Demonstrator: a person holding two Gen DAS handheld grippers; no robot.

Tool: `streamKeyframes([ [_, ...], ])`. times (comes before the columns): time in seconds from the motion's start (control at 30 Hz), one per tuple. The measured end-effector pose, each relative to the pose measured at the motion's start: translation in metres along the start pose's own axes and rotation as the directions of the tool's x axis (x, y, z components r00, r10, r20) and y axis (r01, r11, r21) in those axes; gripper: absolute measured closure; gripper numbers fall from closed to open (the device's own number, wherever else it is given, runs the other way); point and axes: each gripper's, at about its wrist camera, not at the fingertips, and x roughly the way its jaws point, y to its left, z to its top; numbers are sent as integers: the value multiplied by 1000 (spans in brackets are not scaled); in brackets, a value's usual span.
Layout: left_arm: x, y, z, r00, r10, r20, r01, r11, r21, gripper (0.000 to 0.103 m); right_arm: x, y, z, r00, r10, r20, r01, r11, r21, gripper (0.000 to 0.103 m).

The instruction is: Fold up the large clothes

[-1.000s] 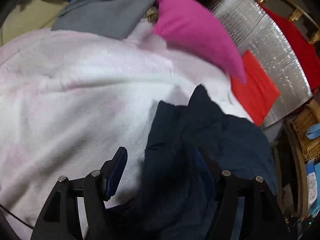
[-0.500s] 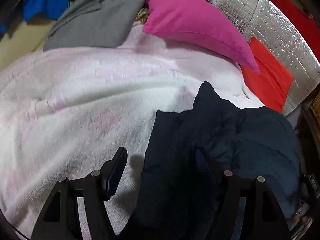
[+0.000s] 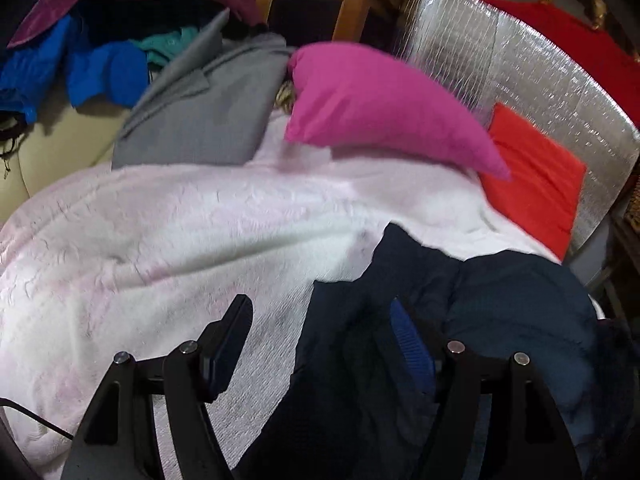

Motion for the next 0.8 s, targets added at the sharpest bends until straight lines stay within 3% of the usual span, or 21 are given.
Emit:
streamKeyframes([
  [0.07,-3,-4,-2,1000,-5,-7,5,1000,24,31,18,16,-12,997,1,-74,-3,999,-32,49],
  [0.2,5,-14,-13,997,-13,-76,19,996,82,31,69,3,-40,977,-37,-211,44,999,26,49],
  [0.3,0,-26,-19,998,-16,-69,27,987,157,31,60,7,-41,982,-60,-180,66,997,29,47],
  [0.4,-17,-36,-22,1000,-7,9,5,974,228,31,28,9,-37,998,8,-66,-2,996,85,47],
  [0.53,-37,-47,-26,996,-22,90,-6,954,299,31,-18,22,-37,999,16,49,-19,998,52,47],
  [0.8,-52,-54,-30,989,-58,136,9,941,339,31,-25,38,-65,999,-6,-37,5,1000,-31,56],
])
